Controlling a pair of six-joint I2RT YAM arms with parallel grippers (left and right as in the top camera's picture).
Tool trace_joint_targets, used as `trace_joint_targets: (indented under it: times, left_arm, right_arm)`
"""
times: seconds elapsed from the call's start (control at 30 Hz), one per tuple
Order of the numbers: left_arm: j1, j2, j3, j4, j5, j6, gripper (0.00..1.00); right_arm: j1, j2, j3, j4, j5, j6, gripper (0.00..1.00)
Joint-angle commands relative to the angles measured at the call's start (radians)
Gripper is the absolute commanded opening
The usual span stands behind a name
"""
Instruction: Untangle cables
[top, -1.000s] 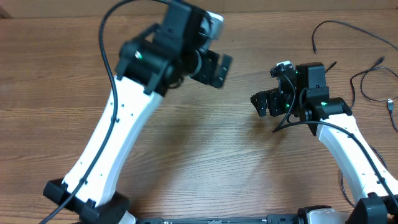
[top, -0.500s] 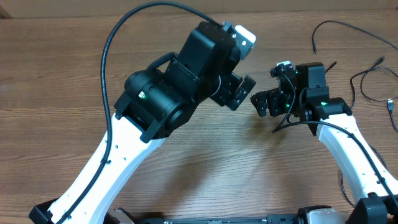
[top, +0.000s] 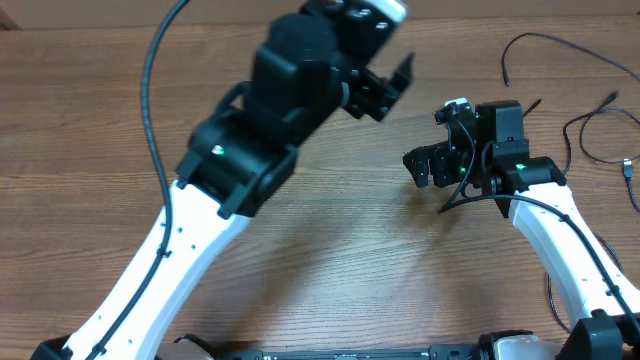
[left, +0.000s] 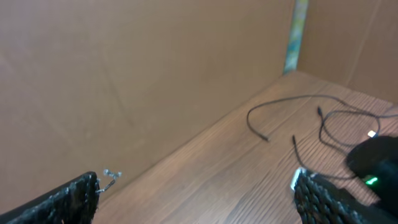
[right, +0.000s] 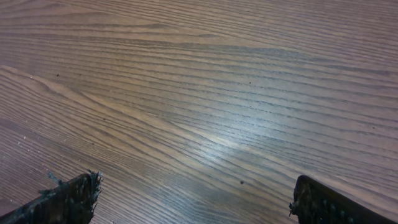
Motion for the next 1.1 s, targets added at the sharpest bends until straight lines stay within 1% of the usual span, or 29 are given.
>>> trace_joint_targets:
  times: [0.0,0.03,0.13,0.3,0.47,0.63,0.7,0.77,0.87,0.97,1.07]
  left_arm:
    - [0.083,-0.103,-0.130,0.066,0.170,0.013,1.00]
    - [0.113,-0.144,-0.198,0.111,0.192,0.002,1.00]
    - [0.165,-0.243,-0.351,0.221,0.193,-0.040,0.99]
    - [0.276,-0.451,-0.663,0.468,0.193,-0.120,1.00]
    - [0.395,-0.626,-0.906,0.607,0.193,-0.240,1.00]
    - [0.497,-0.802,-1.114,0.703,0.193,-0.301,0.99]
    - [0.547,-0.916,-1.234,0.756,0.192,-0.304,1.00]
    - [0.575,-0.993,-1.310,0.783,0.192,-0.304,1.00]
    - [0.610,-1.093,-1.407,0.797,0.187,-0.306,0.99]
    - [0.641,-1.188,-1.500,0.800,0.179,-0.336,1.00]
    - [0.653,-1.270,-1.584,0.800,0.137,-0.388,1.00]
  right_arm:
    - [0.000,-0.024,0.026,0.003,0.007,0.004,1.00]
    - [0.000,-0.024,0.026,0.003,0.007,0.004,1.00]
    - [0.000,-0.024,0.026,0.003,0.008,0.004,1.00]
    - [0.000,-0.024,0.026,0.003,0.008,0.004,1.00]
    - [0.000,-0.024,0.026,0.003,0.008,0.004,1.00]
    - [0.000,-0.024,0.026,0.003,0.007,0.004,1.00]
    - [0.000,-0.024,0.026,0.003,0.007,0.004,1.00]
    - [0.000,-0.024,0.026,0.003,0.008,0.004,1.00]
    - [0.000,-0.025,0.026,0.003,0.007,0.004,1.00]
    - [0.000,-0.024,0.026,0.003,0.007,0.004,1.00]
    - [0.000,-0.025,0.026,0.003,0.007,0.004,1.00]
